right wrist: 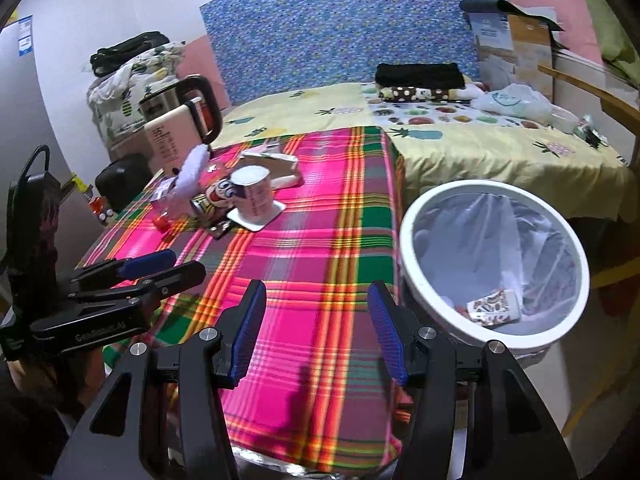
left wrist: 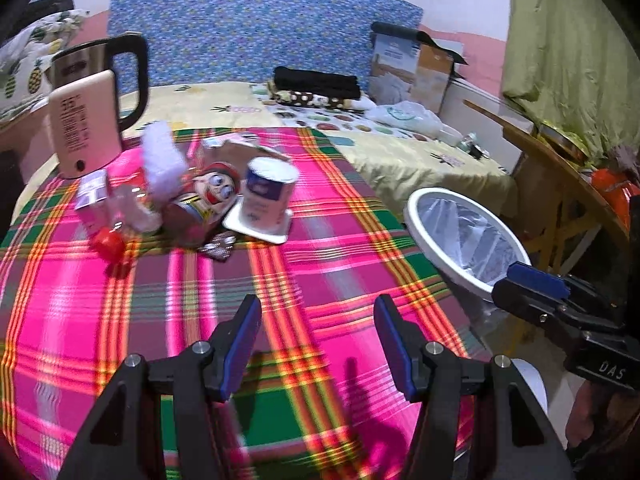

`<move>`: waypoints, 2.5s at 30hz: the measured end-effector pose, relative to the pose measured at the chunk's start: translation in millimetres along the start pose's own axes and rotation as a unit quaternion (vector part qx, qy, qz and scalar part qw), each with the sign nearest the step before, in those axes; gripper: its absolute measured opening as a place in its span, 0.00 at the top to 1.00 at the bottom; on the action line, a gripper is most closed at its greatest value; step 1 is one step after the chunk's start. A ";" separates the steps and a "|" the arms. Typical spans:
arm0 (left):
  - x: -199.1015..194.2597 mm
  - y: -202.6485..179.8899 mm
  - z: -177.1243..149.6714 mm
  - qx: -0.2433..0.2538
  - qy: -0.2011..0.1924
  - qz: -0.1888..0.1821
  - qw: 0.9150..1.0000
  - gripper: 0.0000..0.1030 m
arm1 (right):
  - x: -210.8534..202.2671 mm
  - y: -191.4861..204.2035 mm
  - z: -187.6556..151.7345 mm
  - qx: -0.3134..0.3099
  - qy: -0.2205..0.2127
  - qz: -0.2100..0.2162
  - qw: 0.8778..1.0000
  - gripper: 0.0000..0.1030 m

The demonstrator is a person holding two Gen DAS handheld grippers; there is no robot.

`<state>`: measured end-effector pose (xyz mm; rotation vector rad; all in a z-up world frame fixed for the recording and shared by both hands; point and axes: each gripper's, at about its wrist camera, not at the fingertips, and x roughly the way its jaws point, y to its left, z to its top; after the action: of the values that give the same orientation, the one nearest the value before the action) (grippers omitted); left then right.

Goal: Collect trash
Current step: 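Move both open tools back toward the remaining table items, then grasp the red-capped bottle with left tool while right tool grasps the white cup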

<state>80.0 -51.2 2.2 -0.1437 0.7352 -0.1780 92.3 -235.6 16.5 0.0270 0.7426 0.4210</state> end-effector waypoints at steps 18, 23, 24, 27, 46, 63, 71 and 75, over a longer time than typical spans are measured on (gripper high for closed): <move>-16.4 48.5 -2.5 -0.038 -0.011 0.039 0.998 0.41 | 15.7 28.9 12.7 -0.012 0.009 0.031 0.999 0.47; -17.8 64.5 2.5 -0.043 -0.018 0.054 0.997 0.41 | 21.9 33.8 17.8 -0.009 0.008 0.037 0.999 0.47; -17.8 68.9 3.9 -0.045 -0.020 0.058 0.997 0.41 | 23.8 35.2 19.6 -0.009 0.007 0.039 0.999 0.47; -17.2 82.2 9.0 -0.053 -0.023 0.066 0.996 0.41 | 27.0 38.1 22.8 -0.012 0.005 0.042 0.999 0.47; 25.9 140.3 33.4 -0.060 -0.001 0.105 0.993 0.35 | 74.0 50.4 48.5 -0.016 0.026 0.058 0.998 0.47; 52.0 145.0 40.4 -0.057 0.026 0.076 0.995 0.65 | 124.6 55.4 69.4 -0.005 0.042 0.059 0.997 0.47; 44.7 147.7 33.7 -0.071 0.020 0.066 0.995 0.67 | 135.8 55.5 73.1 -0.005 0.056 0.050 0.997 0.46; 37.1 146.5 26.4 -0.078 0.020 0.067 0.994 0.67 | 135.0 49.9 74.4 0.007 0.054 0.060 0.997 0.48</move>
<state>141.0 85.6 -30.9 -0.2400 0.7961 0.0048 212.1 -129.2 -7.7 0.0623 0.8536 0.5354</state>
